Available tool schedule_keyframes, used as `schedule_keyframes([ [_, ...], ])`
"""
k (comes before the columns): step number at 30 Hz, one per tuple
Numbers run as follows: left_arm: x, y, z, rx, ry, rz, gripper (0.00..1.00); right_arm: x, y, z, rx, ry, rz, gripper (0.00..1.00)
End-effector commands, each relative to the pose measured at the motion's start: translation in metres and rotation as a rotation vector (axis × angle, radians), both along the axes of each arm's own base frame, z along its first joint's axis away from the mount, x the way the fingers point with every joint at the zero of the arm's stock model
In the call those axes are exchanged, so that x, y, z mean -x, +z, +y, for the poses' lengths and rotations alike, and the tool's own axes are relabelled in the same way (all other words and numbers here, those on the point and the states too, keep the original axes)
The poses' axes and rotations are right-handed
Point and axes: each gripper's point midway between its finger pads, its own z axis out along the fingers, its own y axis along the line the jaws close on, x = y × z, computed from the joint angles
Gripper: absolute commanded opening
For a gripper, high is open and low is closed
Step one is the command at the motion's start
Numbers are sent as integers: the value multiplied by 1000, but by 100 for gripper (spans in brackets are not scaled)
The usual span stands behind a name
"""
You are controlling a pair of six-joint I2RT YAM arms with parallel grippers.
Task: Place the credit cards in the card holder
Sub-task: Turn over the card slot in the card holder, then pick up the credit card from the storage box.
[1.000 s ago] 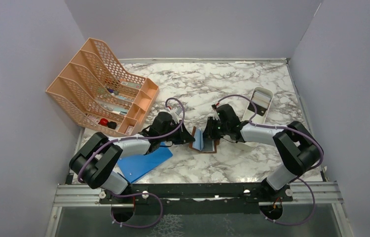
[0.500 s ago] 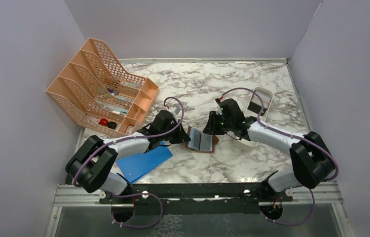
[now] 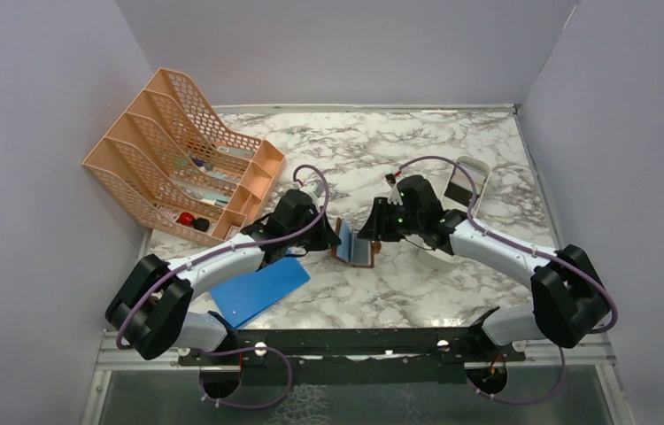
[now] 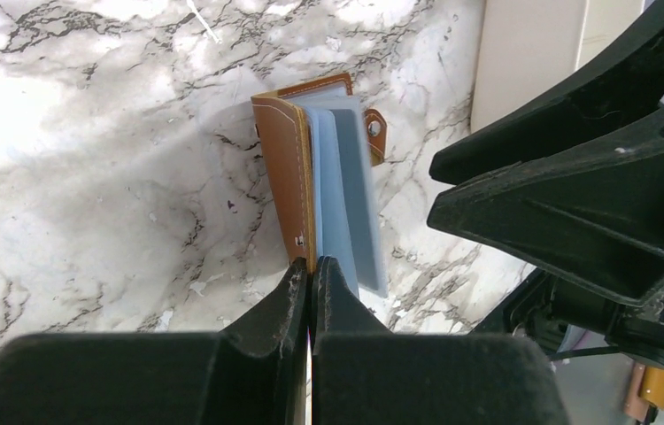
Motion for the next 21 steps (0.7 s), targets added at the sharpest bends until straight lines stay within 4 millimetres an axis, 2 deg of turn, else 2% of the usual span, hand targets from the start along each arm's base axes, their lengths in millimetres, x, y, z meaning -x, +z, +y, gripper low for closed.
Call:
schedule_keyframes([
  [1,-4,6,-1,-24,4,-42,0,-2,12,8,-34,22,-23,41],
  [8,-3,4,-5,-23,-12,-29,0,-8,14,4,14,18,-46,41],
  [12,1,-4,-2,-25,-7,-6,0,-28,25,-16,141,-38,-143,42],
  [18,2,-17,8,-34,21,29,0,-53,41,-38,321,-9,-286,44],
  [21,1,-19,13,-30,30,38,5,-69,49,-58,421,-60,-323,45],
])
